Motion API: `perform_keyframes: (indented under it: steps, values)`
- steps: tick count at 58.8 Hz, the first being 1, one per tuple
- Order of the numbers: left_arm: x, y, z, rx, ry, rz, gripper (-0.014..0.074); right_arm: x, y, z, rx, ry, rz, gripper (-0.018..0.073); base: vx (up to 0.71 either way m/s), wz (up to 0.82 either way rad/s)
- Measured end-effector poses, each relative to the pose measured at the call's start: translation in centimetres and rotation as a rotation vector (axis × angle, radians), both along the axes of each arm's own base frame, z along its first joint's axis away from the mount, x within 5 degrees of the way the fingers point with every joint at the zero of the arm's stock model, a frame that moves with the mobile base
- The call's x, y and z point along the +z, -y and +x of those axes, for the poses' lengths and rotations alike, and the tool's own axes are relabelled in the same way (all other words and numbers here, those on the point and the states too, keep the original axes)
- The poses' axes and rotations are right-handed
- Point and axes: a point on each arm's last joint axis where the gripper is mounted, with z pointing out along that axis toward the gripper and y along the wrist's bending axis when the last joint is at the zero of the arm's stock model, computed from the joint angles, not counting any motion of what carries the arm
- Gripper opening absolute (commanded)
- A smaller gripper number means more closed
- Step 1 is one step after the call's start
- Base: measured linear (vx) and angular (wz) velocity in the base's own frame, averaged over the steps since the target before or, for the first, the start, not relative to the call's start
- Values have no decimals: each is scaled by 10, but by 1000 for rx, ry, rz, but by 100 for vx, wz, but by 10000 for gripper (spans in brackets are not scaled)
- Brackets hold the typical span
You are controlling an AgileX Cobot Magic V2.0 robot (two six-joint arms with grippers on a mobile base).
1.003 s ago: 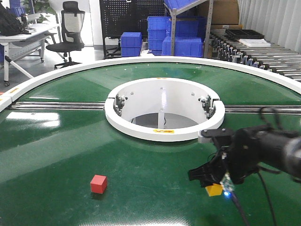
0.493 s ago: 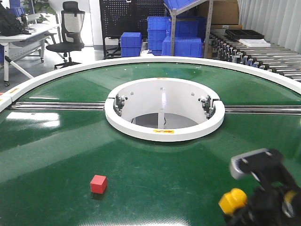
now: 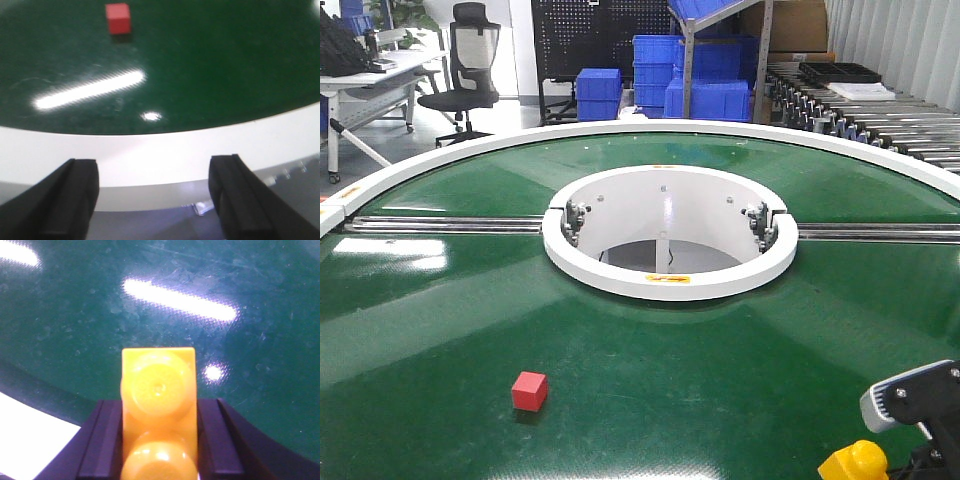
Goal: Pick red and yellow blocks into blue bin
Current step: 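Lower the left gripper onto the red cube, close and lift it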
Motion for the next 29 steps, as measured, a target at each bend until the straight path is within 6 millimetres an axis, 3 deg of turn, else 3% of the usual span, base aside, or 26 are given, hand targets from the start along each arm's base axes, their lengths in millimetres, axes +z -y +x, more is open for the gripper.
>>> perform_keyframes:
  steps: [15, 29]
  values:
    - [-23, 32, 71, -93, -210, 115, 614, 0, 0, 0, 0, 0, 0, 231, 0, 0]
    - [-32, 52, 151, -32, -246, 182, 614, 0, 0, 0, 0, 0, 0, 231, 0, 0]
